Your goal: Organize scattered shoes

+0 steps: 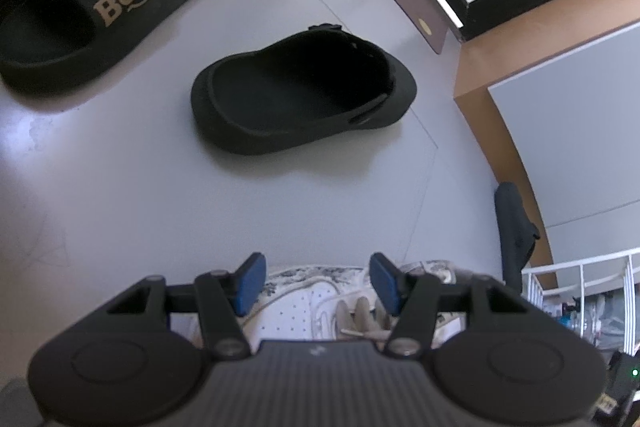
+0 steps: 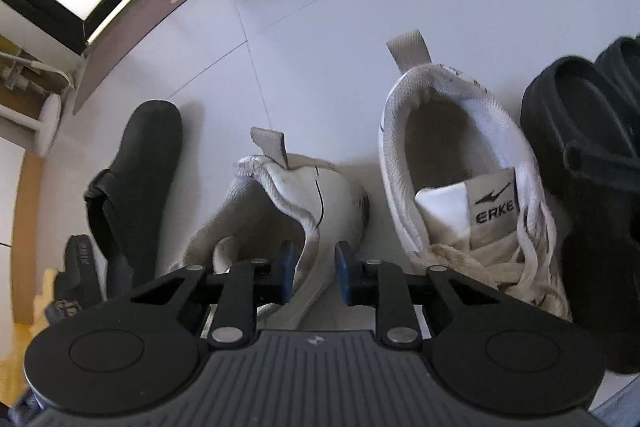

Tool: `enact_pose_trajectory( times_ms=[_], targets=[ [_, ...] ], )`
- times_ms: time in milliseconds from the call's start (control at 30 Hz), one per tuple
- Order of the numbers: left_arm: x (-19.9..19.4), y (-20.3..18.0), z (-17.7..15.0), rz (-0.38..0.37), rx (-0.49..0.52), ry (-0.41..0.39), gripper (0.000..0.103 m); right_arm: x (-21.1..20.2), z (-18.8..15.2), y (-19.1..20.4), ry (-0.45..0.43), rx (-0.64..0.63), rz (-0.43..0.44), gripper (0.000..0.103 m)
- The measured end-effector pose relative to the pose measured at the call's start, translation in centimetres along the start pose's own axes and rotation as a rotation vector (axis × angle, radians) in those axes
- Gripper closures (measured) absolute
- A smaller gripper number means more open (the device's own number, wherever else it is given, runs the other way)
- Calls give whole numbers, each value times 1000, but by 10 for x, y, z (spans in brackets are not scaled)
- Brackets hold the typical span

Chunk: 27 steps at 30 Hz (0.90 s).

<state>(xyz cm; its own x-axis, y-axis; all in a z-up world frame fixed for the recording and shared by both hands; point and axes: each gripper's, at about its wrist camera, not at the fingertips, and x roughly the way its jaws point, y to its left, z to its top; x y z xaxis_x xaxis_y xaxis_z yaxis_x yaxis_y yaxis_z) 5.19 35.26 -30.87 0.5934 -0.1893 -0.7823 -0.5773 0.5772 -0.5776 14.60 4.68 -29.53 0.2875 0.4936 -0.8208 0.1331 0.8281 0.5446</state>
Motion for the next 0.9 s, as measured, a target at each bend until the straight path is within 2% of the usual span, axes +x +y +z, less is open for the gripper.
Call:
enact_pose_trajectory(
  times_ms=[33,67,133,367,400,433,500,533,700,767,900],
  targets=[
    [0,-1,0,-2,2,1,43,-3,-3,0,8,19,6,36],
    [0,-1,0,-5,4,1,43,-4,-4,-1,8,23,8,28],
    [0,-2,-1,-8,4,2,43,-10,-12,0,4,33,30,24],
    [-2,-3,-3,-5,2,-1,43,3,-32,12,61,13,26,25],
    [-2,-2,-2,-3,1,-1,43,4,-33,13,61,8,25,27],
    [-2,-1,-2,-1,1,0,43,7,-35,17,59,-13,26,36],
    [-3,1,0,5,2,0,43,10,-36,19,59,-31,28,45],
    [-3,1,0,9,3,-2,43,10,-35,21,56,-50,39,59],
    [-3,-1,2,8,10,1,43,5,-33,31,22,-132,36,68],
    [-1,-3,1,4,17,5,43,4,-30,31,4,-150,37,76],
    [1,-5,-1,2,13,11,43,0,-23,29,-21,-176,32,86]
  ],
)
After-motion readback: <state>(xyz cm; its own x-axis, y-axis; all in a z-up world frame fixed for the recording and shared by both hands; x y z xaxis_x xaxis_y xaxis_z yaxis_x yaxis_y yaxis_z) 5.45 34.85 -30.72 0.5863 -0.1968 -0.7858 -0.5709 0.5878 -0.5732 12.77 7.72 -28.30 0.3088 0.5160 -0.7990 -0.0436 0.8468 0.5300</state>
